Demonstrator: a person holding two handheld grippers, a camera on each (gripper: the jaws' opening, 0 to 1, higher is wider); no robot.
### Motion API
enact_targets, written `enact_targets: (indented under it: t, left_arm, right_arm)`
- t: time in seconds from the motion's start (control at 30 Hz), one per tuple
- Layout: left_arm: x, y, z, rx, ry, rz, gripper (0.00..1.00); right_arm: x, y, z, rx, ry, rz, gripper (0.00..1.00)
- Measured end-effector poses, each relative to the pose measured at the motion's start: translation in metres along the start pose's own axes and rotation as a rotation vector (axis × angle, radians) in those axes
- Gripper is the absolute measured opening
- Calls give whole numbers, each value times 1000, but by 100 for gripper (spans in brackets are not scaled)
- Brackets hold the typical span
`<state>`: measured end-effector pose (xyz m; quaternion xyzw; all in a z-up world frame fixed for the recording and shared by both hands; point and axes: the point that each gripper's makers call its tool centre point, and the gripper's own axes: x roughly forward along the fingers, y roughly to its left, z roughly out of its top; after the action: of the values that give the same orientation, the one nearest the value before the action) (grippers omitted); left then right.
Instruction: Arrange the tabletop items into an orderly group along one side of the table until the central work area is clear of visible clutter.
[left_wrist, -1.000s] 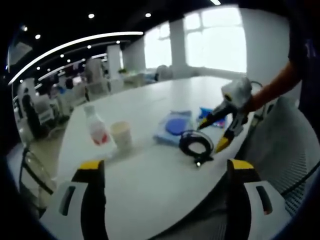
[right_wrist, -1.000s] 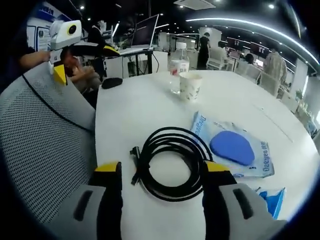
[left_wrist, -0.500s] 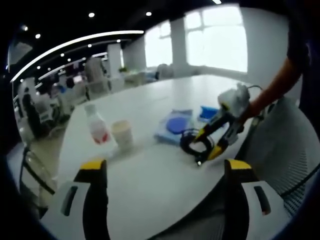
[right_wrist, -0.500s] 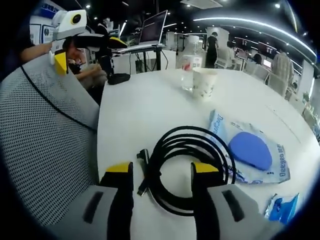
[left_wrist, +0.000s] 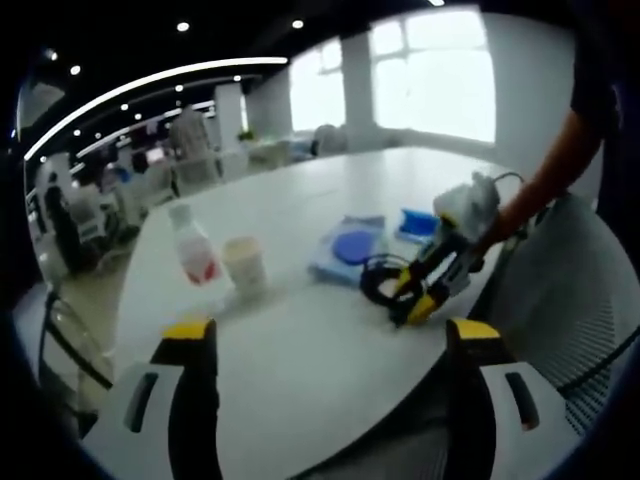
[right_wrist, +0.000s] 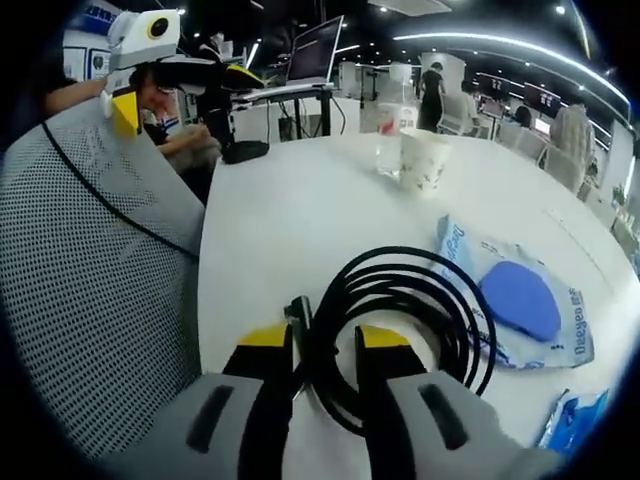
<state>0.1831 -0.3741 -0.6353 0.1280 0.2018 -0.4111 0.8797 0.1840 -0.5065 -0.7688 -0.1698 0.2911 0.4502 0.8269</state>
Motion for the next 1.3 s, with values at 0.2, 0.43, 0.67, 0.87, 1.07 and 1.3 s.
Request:
enact_targets:
  t: [0.2, 0.43, 0.67, 0.87, 1.07, 1.3]
  left_arm:
    - [0, -1, 0, 1, 3, -4, 91]
    - [0, -2, -1, 4, 11, -7, 90]
    - [1, -4, -1, 10, 15, -12, 90]
    - [1, -4, -1, 7, 13, -12, 90]
    - [2, -4, -1, 6, 11, -14, 90]
    - [2, -6, 1, 9, 9, -15, 90]
  right_arm:
    - [0, 1, -1, 2, 4, 7, 13]
    - [-4, 1, 2, -23, 0, 3, 12]
    - [-16, 0, 11, -41, -17, -9, 10]
    - [-29, -2, 21, -40, -49, -26, 10]
    - [-43, -4, 33, -35, -83, -54, 10]
    - [-54, -7, 41, -34, -102, -79, 10]
